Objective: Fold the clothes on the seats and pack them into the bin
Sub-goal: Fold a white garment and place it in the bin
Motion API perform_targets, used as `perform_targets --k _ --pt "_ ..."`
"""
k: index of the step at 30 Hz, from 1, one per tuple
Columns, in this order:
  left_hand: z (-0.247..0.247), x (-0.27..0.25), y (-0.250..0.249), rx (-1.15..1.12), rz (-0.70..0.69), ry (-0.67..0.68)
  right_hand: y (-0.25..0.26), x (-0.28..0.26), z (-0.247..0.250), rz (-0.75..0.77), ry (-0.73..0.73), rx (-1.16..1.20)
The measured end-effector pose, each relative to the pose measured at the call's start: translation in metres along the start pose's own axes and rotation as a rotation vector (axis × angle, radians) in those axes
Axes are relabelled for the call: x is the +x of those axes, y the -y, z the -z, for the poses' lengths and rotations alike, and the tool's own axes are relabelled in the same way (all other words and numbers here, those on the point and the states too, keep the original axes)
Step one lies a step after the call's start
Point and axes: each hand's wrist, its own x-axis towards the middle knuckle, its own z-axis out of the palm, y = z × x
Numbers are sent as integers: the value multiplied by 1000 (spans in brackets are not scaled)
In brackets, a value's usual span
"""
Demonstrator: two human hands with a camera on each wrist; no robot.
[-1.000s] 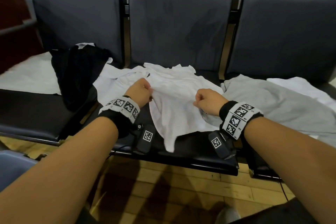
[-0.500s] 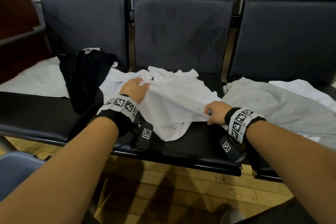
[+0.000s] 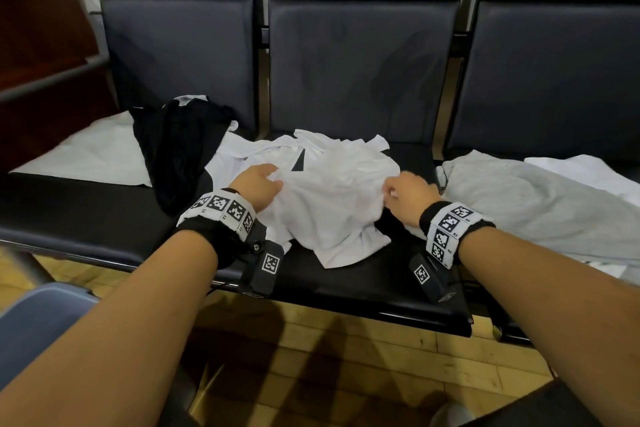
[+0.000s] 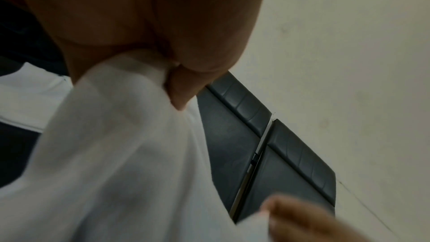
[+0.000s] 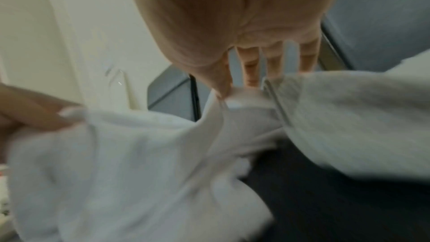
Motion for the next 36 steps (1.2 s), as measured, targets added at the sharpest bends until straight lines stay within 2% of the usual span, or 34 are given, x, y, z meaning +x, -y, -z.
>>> perform_targets --k 2,5,7,9,11,14,16,18,19,23,24,26,29,33,36 --pt "2 -1 4 10 -5 0 17 -4 21 80 -150 295" --pt "1 -7 -1 -77 -148 17 49 -16 50 182 -265 637" --pt "-1 -21 -17 -224 -274 147 68 -22 60 210 -275 759" --pt "-6 -35 -36 -265 -348 274 81 -26 60 244 -224 805" --pt "-14 -40 -45 -210 -371 232 85 -28 59 259 -171 808" --pt "-16 -35 -38 69 -346 61 78 -28 62 274 -123 799" --pt "-11 -31 -28 199 -354 43 66 -27 65 312 -57 659" --pt "-5 -24 -14 146 -347 58 55 -27 64 337 11 428" --pt "-2 -21 -9 99 -346 63 51 -27 62 347 11 384" --pt "3 -21 -7 -253 -350 90 38 -26 61 273 -103 530" --pt "5 -22 -11 -282 -346 115 36 -25 63 269 -134 535" --pt "8 -20 -13 -124 -357 131 37 -24 65 291 -170 516" --pt "7 -15 -7 168 -332 6 42 -25 69 328 -192 532" --pt "12 -11 10 271 -211 -100 30 -18 80 230 -297 646" --pt "27 -6 24 246 -128 -182 8 -15 81 157 -285 527"
